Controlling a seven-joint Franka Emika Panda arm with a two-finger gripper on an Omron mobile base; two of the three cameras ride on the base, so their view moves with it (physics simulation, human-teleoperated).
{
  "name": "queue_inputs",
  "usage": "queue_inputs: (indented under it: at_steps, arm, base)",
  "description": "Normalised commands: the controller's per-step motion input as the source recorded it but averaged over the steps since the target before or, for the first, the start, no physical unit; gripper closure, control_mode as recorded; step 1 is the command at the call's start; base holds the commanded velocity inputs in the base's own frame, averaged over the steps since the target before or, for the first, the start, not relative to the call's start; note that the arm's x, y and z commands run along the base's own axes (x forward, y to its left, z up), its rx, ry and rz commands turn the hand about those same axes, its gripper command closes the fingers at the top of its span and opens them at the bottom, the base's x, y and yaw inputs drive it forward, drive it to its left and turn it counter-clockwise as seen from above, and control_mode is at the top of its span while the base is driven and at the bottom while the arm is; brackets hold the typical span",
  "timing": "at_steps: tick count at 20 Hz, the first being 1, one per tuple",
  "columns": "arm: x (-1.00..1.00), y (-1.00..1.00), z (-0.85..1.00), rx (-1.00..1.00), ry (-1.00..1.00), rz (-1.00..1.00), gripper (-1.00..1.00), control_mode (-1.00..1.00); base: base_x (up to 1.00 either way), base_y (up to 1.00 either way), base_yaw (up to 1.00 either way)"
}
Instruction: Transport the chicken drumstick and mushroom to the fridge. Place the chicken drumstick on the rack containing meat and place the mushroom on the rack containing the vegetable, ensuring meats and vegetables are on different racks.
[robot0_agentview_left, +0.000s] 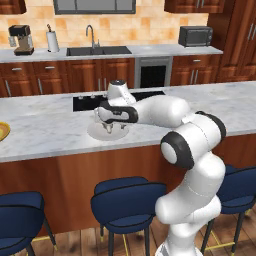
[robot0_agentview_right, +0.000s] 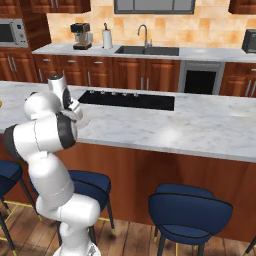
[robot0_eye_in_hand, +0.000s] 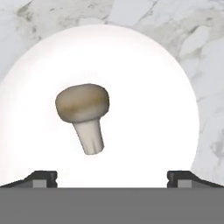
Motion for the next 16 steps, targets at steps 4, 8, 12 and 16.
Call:
queue_inputs:
  at_steps: [4, 8, 12, 16]
  arm:
    - [0.34, 0.19, -0.14, 0.0, 0.07, -0.04, -1.0, -1.0]
    - [0.4, 0.19, -0.21, 0.0, 0.06, -0.05, -1.0, -1.0]
    - [0.27, 0.03, -0.23, 0.0, 0.07, -0.04, -1.0, -1.0]
    - [0.23, 0.1, -0.24, 0.0, 0.06, -0.02, -1.0, -1.0]
  base:
    - [0.0, 0.0, 0.0]
    - [0.0, 0.0, 0.0]
    - [0.0, 0.0, 0.0]
    - [0.0, 0.0, 0.0]
